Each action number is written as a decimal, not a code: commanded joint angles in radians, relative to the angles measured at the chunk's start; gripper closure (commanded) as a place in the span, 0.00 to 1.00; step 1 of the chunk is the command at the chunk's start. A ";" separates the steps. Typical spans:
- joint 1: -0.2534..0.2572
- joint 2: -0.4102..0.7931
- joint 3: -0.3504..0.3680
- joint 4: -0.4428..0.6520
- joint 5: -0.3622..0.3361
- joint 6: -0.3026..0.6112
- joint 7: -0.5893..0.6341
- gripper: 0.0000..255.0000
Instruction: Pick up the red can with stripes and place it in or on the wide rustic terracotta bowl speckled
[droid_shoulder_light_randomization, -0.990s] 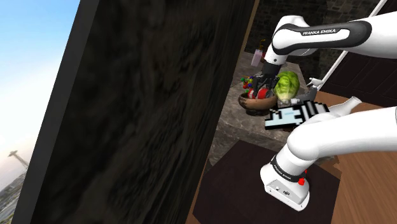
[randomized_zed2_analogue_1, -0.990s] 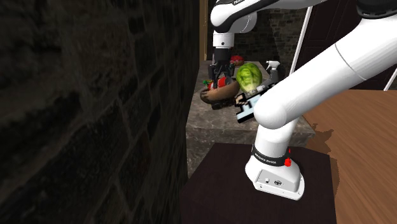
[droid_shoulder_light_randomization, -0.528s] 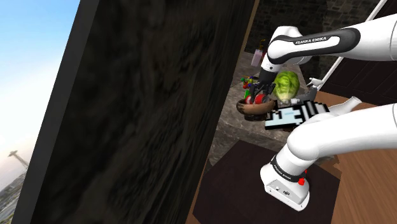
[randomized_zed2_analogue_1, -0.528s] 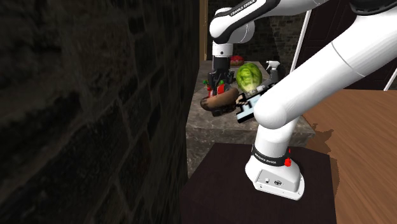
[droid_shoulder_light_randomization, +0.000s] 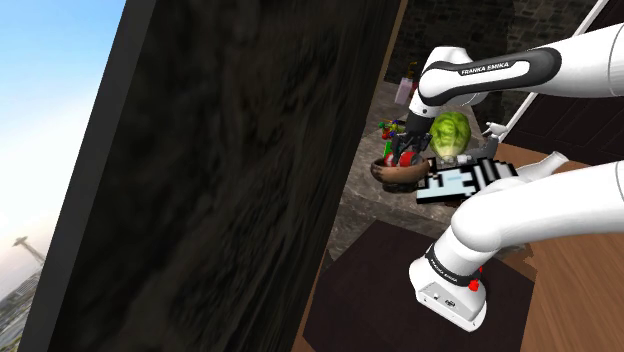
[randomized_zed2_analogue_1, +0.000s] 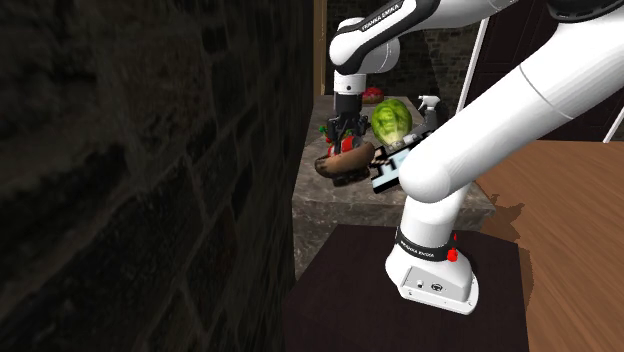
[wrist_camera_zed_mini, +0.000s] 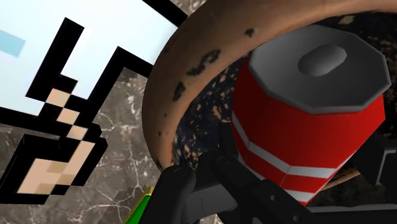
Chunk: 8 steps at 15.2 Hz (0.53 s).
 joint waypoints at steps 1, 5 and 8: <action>0.000 0.000 0.000 0.001 0.000 0.001 0.000 1.00; 0.000 0.000 0.000 0.001 0.000 0.000 0.000 0.00; 0.000 -0.011 0.004 0.029 0.002 -0.038 0.001 0.00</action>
